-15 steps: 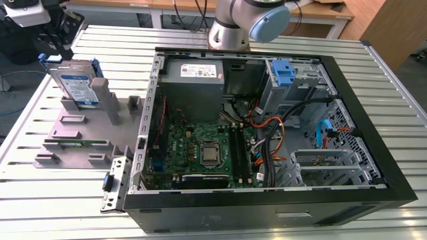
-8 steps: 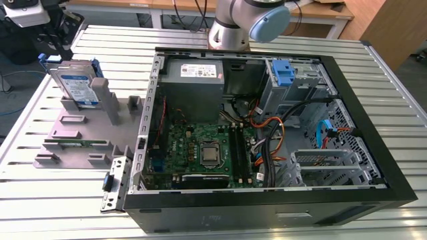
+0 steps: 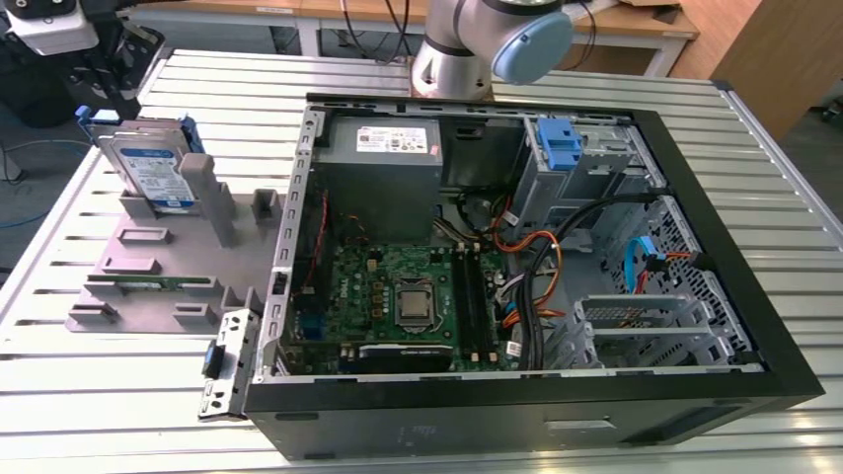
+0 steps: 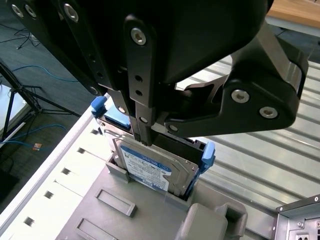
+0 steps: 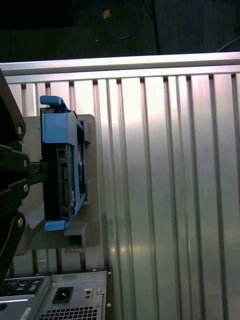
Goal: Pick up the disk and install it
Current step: 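Reach for the disk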
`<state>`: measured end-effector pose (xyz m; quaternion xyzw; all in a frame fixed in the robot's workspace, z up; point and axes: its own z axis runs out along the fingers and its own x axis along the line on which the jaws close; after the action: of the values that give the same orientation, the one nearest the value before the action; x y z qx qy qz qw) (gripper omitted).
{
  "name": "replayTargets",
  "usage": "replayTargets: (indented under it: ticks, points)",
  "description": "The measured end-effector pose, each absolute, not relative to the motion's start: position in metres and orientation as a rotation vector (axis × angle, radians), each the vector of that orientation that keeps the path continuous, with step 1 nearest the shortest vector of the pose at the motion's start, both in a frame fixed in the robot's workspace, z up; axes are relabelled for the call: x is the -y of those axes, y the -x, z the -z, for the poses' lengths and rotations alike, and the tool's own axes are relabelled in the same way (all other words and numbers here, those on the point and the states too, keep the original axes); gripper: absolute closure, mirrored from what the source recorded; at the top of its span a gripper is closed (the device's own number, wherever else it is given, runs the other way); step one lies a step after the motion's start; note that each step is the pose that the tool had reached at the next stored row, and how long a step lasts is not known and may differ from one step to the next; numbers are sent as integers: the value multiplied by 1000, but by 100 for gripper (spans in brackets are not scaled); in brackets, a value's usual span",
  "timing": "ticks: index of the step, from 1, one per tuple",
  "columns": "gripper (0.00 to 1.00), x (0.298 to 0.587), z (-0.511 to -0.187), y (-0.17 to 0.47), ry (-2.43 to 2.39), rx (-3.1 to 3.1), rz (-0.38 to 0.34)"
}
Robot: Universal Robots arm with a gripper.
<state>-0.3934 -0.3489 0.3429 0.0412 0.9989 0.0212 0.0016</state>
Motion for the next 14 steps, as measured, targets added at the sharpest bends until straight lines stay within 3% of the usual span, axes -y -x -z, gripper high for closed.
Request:
replayTargets:
  ticks: [14]
  points:
    - [89,349,-341,396,-129,-3135,-67]
